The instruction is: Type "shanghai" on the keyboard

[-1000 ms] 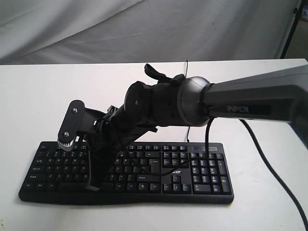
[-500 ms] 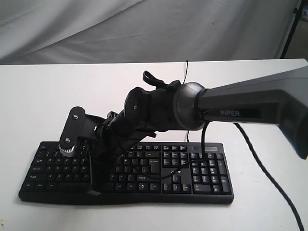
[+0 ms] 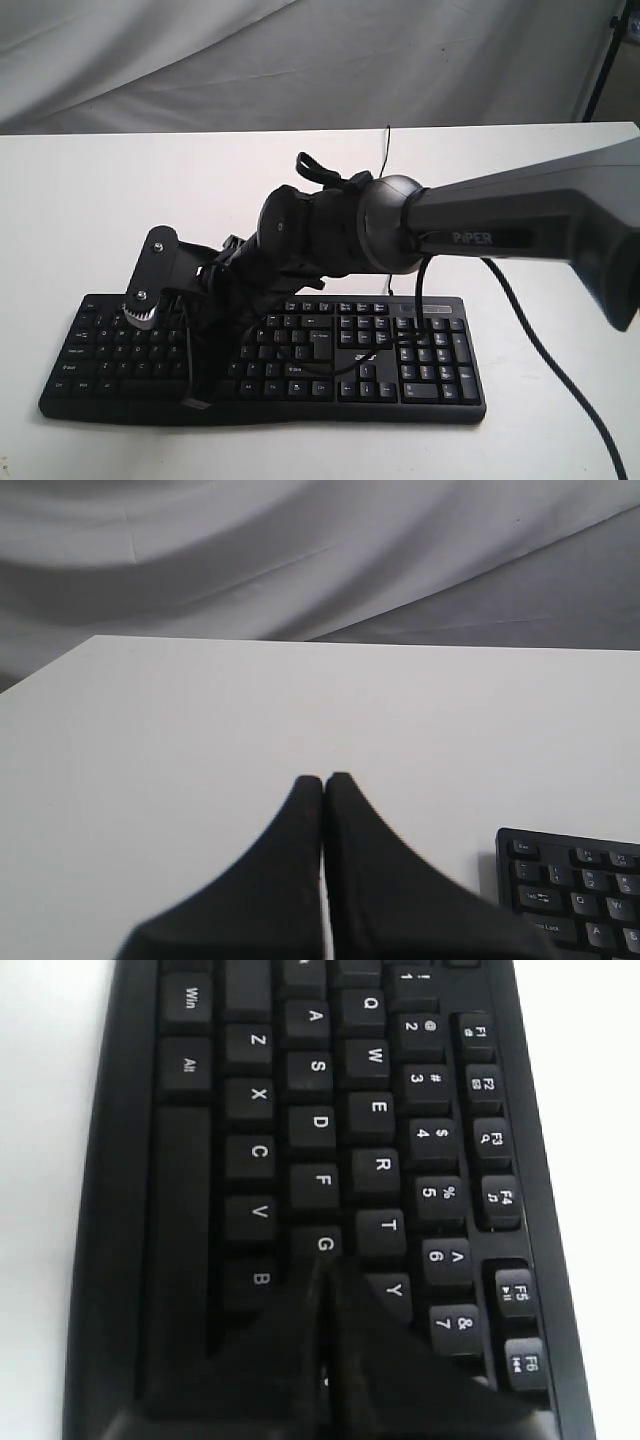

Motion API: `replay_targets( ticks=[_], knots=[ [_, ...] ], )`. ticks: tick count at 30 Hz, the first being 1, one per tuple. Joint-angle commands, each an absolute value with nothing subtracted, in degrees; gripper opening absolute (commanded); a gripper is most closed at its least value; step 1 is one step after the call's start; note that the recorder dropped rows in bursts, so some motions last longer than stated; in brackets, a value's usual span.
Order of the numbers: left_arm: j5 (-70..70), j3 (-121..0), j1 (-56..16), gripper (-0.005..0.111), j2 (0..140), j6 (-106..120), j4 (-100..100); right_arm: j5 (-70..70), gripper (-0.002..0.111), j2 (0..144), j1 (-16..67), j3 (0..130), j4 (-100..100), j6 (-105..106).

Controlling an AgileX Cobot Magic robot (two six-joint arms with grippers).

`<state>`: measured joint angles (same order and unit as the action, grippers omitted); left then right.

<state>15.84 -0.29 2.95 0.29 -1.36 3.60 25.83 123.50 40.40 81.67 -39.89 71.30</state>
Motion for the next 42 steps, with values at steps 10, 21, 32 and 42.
replay_targets(
  ticks=[10, 21, 32, 42],
  knots=[
    [15.2, 0.0, 3.1, 0.001, 0.0, -1.4, 3.6, 24.9, 0.0, 124.4, 40.0, 81.5, -41.7, 73.5],
    [15.2, 0.0, 3.1, 0.001, 0.0, -1.4, 3.6, 24.6, 0.0, 124.9, 40.0, 81.5, -41.7, 73.6],
    [15.2, 0.0, 3.1, 0.001, 0.0, -1.4, 3.6, 24.3, 0.0, 126.1, 39.8, 81.5, -41.9, 73.7],
    [15.2, 0.0, 3.1, 0.001, 0.0, -1.4, 3.6, 24.8, 0.0, 120.9, 39.9, 81.5, -42.1, 73.7]
  ],
)
